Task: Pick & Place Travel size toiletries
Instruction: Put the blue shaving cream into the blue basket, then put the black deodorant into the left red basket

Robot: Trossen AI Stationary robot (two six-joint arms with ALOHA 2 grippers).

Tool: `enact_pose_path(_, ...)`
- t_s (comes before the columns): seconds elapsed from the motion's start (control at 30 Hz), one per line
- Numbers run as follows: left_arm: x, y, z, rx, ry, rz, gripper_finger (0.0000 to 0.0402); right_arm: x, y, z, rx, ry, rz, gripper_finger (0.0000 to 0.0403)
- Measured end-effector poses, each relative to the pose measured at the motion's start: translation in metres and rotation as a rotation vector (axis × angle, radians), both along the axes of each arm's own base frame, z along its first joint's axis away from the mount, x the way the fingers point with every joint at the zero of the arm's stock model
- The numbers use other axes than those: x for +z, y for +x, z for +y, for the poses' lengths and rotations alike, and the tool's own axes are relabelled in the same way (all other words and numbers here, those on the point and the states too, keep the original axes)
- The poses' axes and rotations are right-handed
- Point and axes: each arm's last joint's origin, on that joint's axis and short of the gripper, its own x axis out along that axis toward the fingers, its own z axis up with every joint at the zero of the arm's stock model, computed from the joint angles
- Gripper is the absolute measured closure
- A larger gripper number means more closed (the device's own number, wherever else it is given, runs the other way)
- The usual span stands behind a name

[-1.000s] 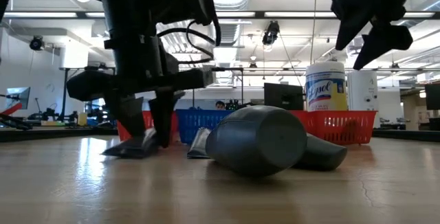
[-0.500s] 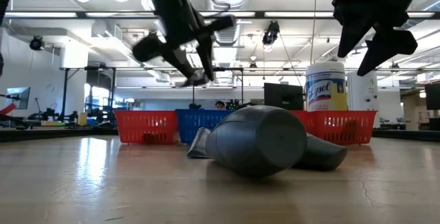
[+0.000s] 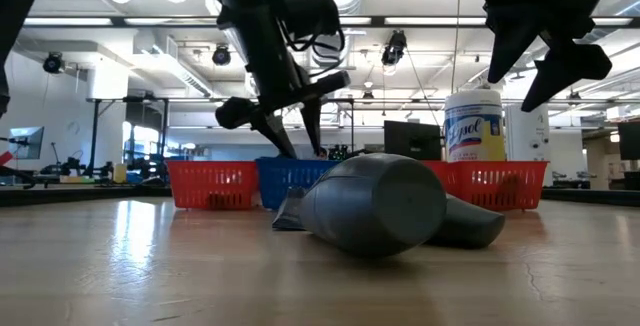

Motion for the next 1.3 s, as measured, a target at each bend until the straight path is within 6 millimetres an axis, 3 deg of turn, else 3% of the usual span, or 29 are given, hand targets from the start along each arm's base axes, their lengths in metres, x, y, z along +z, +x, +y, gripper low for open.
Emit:
enact_pose_path(0.17,0.003,-0.001,-0.006,-0.013,-0.003,-0.004,0.0214,0.0,0.0,0.0,-0.002,-0.003,-0.001,0.0067)
enact_pose_path(0.27,0.015,-0.005,-0.019,-0.043,0.003,-0.022,0.0213,0.0,0.0,0.0,-0.001,-0.003,0.0,0.0069)
enact_pose_path(0.4,0.026,-0.011,-0.057,-0.066,-0.007,-0.024,0.0212,0.0,0.0,0.0,-0.001,-0.004,0.005,0.0061)
enact_pose_path(0.53,0.02,-0.015,-0.102,-0.061,-0.046,-0.034,0.0212,-0.001,-0.001,0.0,0.008,-0.006,0.01,0.0048)
enact_pose_path(0.67,0.014,-0.017,-0.129,-0.033,-0.06,-0.051,0.0211,-0.001,-0.001,0.006,0.087,0.042,0.023,0.0042)
enact_pose_path(0.83,0.014,-0.02,-0.145,-0.055,-0.059,-0.062,0.0211,-0.005,-0.009,0.032,0.335,0.032,0.054,0.0051)
enact_pose_path(1.1,0.014,-0.02,-0.145,-0.079,-0.046,-0.058,0.0211,-0.006,-0.031,0.096,0.981,-0.088,-0.007,0.0072)
enact_pose_path(1.3,0.014,-0.02,-0.145,-0.115,-0.026,-0.046,0.0211,-0.03,-0.037,0.14,1.273,-0.177,0.033,0.0075)
